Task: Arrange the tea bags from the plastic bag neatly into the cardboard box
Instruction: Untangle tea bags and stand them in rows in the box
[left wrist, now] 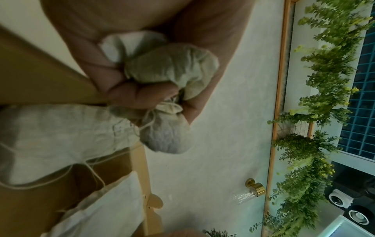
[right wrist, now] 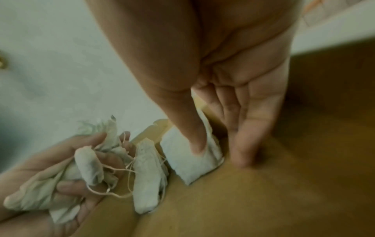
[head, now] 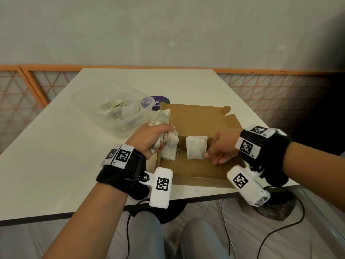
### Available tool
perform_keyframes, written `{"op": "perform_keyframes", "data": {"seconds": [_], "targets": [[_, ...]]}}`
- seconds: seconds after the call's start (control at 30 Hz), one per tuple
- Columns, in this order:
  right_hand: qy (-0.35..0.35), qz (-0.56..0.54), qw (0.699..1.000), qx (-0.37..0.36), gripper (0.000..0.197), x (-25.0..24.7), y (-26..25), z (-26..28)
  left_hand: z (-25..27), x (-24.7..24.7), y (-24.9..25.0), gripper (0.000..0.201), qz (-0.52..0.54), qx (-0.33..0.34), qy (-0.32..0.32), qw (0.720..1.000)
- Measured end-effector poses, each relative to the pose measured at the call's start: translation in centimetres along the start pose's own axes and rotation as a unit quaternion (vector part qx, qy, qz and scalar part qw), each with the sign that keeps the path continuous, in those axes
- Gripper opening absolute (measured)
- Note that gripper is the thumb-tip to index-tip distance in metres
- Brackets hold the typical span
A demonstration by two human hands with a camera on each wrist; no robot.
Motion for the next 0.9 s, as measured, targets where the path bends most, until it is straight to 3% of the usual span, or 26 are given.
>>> {"op": "perform_keyframes", "data": {"seconds": [0.2,0.43,0.5,0.6,0.63,0.73,0.9], "targets": [[0.011,-0.116,0.993,0.015,0.032,1.1,-0.6,-1.7,-0.1,0.1,0.0,0.009,-0.011,0.003,0.006,1.000],[0.002,-0.142,0.990,0.024,0.034,2.1,-1.5,-1.9,0.0,0.2,-0.1,0.009,0.006,-0.006,0.004,1.000],[0.060,-0.116,0.991,0.008,0.033,0.6,-1.3,-0.8,0.2,0.4,0.1,0.006,0.056,-0.013,-0.015,0.998],[0.225,-0.078,0.963,-0.123,0.036,-2.7,-2.7,2.3,0.7,1.3,0.7,0.008,0.190,-0.040,-0.056,0.979],[0.221,-0.115,0.954,-0.169,0.037,-2.7,-3.6,3.6,0.7,1.8,0.9,0.009,0.217,-0.046,-0.068,0.973],[0.112,-0.210,0.943,-0.234,0.043,-0.7,-6.2,4.9,0.9,3.7,1.5,0.017,0.205,-0.040,-0.107,0.972],[0.128,-0.292,0.919,-0.233,0.038,-1.5,-5.5,3.6,1.2,3.7,1.7,0.023,0.230,-0.028,-0.104,0.967]]}}
Point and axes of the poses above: each hand's wrist, its own z-axis away from the middle knuckle, its own x-axis out of the palm, y = z × x, the point moved 6 cm from there along -z, towards the middle knuckle, and after that the axes turned 10 degrees about z, right-handed, at the moved point
